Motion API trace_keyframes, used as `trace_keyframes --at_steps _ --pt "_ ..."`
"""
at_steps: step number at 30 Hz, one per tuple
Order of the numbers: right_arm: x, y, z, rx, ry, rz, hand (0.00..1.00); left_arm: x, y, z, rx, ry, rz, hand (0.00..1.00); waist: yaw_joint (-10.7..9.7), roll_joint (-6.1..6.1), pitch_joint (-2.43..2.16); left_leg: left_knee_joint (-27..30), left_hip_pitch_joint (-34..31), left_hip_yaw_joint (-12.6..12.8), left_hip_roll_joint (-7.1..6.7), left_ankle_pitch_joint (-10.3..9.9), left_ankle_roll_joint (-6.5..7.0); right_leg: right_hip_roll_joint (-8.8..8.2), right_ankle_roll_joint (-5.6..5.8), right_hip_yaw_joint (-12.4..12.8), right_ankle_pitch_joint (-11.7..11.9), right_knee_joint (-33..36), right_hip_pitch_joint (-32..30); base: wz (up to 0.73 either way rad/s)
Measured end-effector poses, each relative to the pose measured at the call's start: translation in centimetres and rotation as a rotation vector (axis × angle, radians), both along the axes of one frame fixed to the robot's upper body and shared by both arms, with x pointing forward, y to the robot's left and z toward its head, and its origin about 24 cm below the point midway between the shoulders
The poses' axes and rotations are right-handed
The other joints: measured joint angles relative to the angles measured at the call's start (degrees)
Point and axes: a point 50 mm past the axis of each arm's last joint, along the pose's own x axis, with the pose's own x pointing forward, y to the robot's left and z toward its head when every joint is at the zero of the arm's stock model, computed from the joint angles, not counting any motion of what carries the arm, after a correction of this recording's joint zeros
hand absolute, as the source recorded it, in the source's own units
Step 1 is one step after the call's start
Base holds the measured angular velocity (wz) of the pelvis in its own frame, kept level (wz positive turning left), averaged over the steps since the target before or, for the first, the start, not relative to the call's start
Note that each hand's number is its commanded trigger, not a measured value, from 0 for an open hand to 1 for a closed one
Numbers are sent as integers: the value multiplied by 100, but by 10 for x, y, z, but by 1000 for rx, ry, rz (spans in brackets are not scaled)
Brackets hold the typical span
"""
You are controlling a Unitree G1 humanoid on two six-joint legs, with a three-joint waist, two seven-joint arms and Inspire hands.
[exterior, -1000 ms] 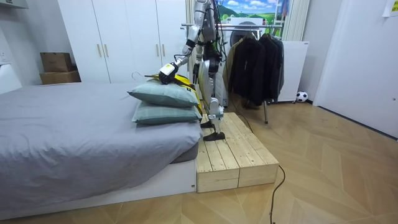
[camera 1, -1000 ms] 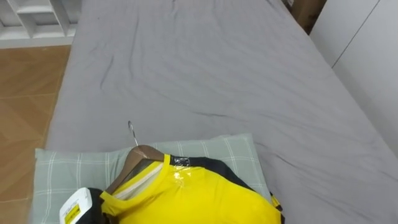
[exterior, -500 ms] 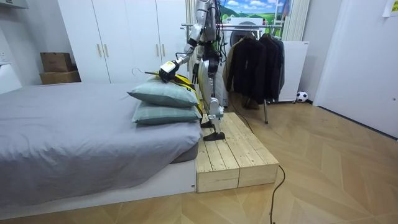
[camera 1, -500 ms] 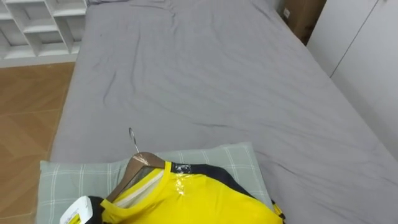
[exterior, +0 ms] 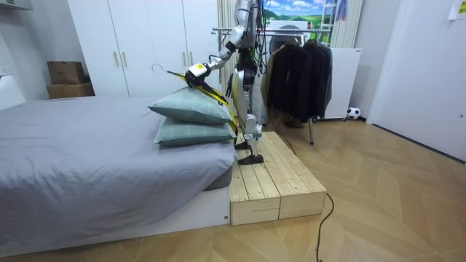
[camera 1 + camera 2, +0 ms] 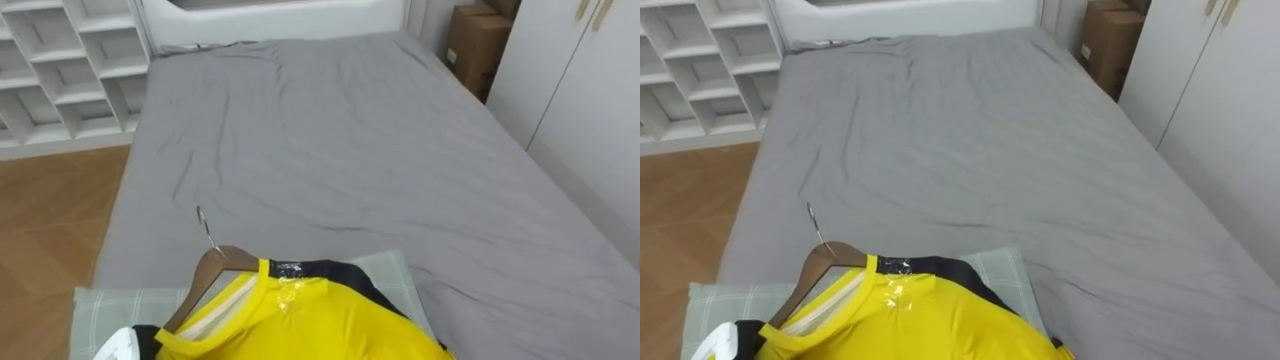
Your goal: Hang clothes
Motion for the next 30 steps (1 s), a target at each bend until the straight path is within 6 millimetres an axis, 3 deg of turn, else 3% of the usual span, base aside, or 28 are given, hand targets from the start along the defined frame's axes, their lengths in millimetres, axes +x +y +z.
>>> trace_keyframes --at_steps 11,24,30 --pt "-7 -3 0 0 -7 -39 0 -1 0 -1 -32 20 -15 100 22 27 16 -25 185 10 3 -9 1 6 2 20 -1 -5 179 0" --pt "-10 -8 1 -10 -14 -67 0 9 -4 25 -59 -120 -86 100 2 69 28 -23 199 -62 4 -27 -9 17 3 -2 -2 -91 246 2" --pt "-13 -12 2 -20 -28 -77 0 13 -5 29 -59 -135 -101 100 -114 157 86 -22 260 -66 7 -48 -10 20 9 -31 -7 -97 329 0"
